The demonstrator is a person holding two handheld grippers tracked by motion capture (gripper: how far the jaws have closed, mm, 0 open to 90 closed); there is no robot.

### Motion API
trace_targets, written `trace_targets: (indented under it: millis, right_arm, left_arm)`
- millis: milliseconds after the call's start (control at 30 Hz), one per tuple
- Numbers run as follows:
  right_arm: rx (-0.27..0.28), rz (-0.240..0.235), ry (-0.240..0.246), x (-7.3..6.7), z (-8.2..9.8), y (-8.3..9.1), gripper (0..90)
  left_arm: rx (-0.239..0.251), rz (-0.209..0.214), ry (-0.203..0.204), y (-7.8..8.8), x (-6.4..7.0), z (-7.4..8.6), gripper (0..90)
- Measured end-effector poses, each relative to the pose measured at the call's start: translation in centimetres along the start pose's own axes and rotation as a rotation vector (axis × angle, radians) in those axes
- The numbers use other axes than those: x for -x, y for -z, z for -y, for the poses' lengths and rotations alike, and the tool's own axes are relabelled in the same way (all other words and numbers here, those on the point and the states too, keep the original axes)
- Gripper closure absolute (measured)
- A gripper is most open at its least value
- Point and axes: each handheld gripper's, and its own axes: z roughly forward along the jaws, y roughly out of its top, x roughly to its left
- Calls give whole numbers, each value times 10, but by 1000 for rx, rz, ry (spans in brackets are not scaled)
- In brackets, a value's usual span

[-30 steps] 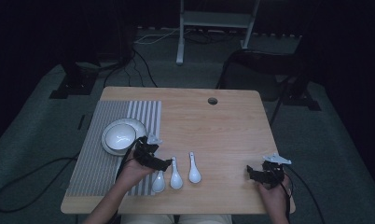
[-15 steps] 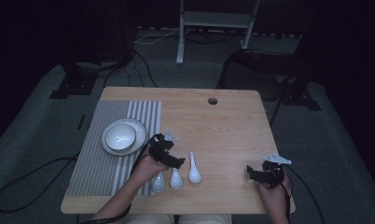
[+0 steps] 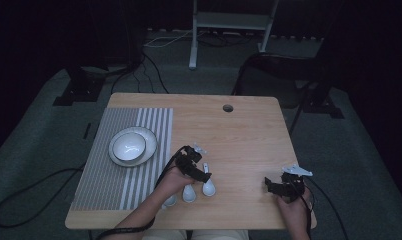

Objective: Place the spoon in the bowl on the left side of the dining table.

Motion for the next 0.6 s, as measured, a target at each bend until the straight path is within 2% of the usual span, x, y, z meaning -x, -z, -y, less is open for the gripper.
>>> trace_targets:
  millis: [100, 133, 167, 200, 333, 467, 600]
  right_arm:
    - [-1, 0, 0, 0, 0, 0, 127]
    - [0, 0, 0, 0, 0, 0, 126]
    - [0, 0, 0, 0, 0, 0, 126]
    - [-1, 0, 0, 0, 0, 0, 126]
    - [0, 0, 0, 0, 0, 0, 127]
    - [0, 0, 0, 0, 0, 0, 126]
    - [0, 0, 0, 0, 0, 0, 127]
  left_arm:
    - [-30, -9, -3, -10, 6, -2, 63]
    - [-35, 5, -10, -11, 6, -2, 65]
    - [-35, 9, -10, -12, 7, -2, 121]
    - [-38, 5, -5, -14, 8, -3, 125]
    - [-72, 34, -12, -22, 11, -5, 126]
    - [-80, 27, -16, -25, 14, -7, 127]
    - [-89, 26, -50, -26, 22, -10, 164]
